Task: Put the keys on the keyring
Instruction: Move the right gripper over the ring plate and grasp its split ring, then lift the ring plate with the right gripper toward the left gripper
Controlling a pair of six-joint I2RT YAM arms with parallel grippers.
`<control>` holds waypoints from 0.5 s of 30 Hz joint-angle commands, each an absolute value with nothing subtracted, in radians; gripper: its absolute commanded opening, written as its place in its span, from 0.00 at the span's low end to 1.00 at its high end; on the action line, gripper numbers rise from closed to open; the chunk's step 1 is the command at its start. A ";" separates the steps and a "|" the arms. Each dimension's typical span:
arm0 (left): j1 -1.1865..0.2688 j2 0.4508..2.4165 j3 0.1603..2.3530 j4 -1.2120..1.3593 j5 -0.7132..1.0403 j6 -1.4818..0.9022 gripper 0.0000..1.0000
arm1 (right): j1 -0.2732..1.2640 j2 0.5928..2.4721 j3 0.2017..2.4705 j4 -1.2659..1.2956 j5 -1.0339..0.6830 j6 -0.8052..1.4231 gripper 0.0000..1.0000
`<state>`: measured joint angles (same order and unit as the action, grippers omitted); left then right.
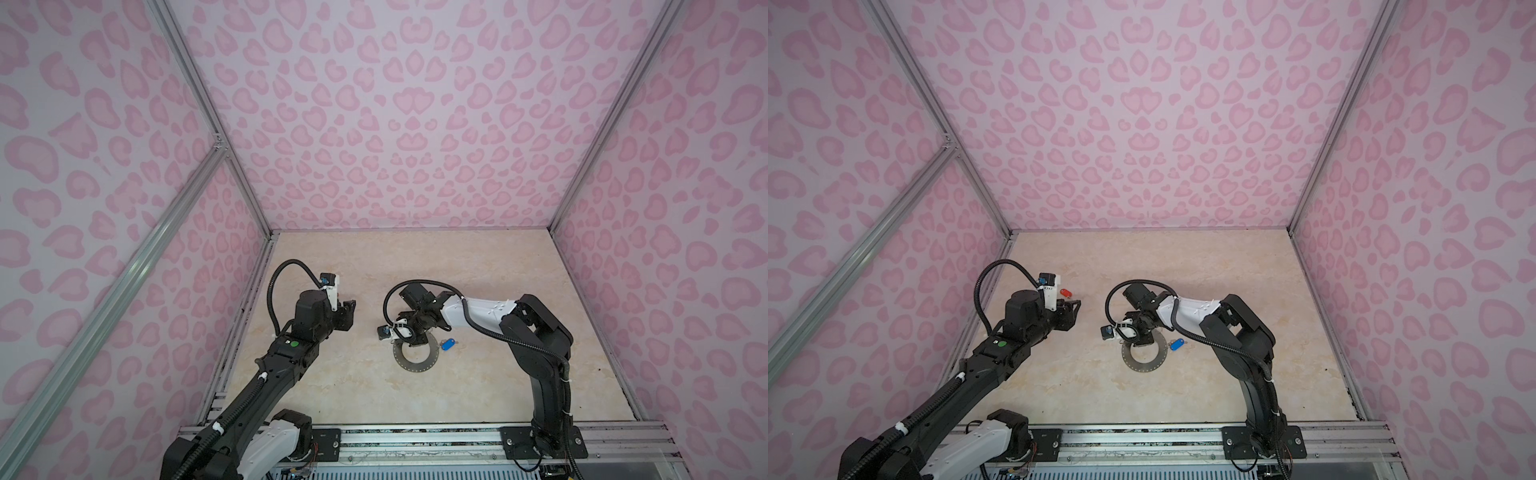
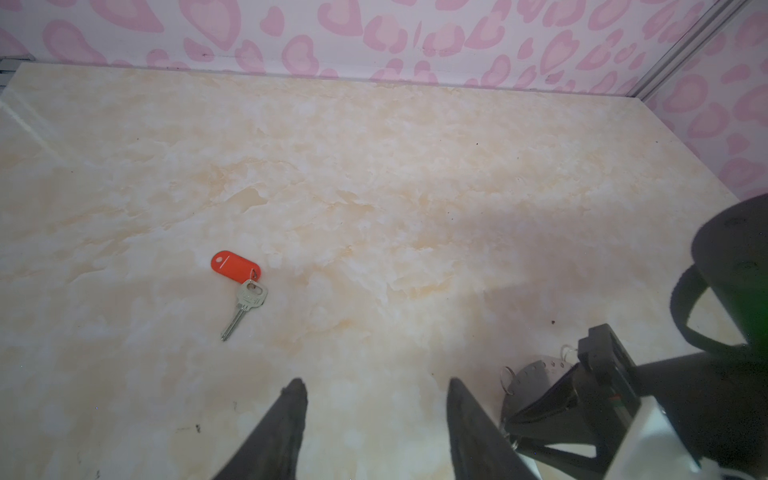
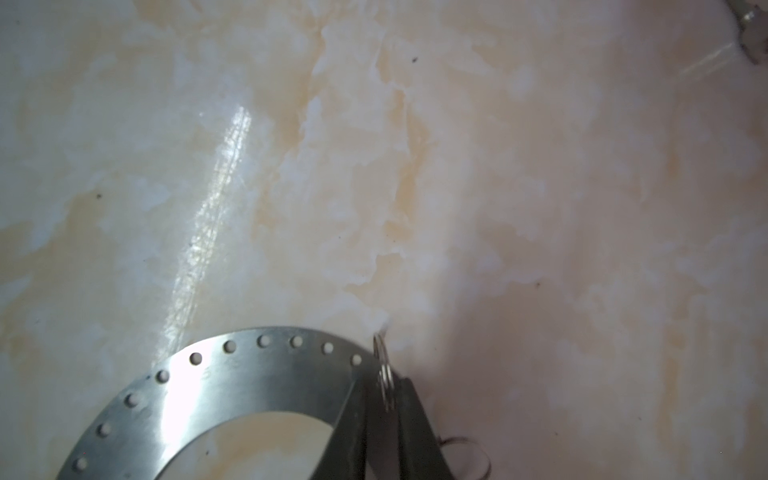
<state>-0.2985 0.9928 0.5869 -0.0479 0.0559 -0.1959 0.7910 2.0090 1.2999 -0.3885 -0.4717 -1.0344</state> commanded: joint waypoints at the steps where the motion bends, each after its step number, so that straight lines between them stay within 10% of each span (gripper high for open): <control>1: -0.298 0.992 0.584 -0.030 0.067 -0.184 0.55 | 0.792 2.020 1.305 -0.408 -0.484 -1.031 0.12; 15: -0.297 0.899 0.565 -0.008 0.200 -0.053 0.52 | 0.728 1.876 1.258 -0.384 -0.666 -0.951 0.00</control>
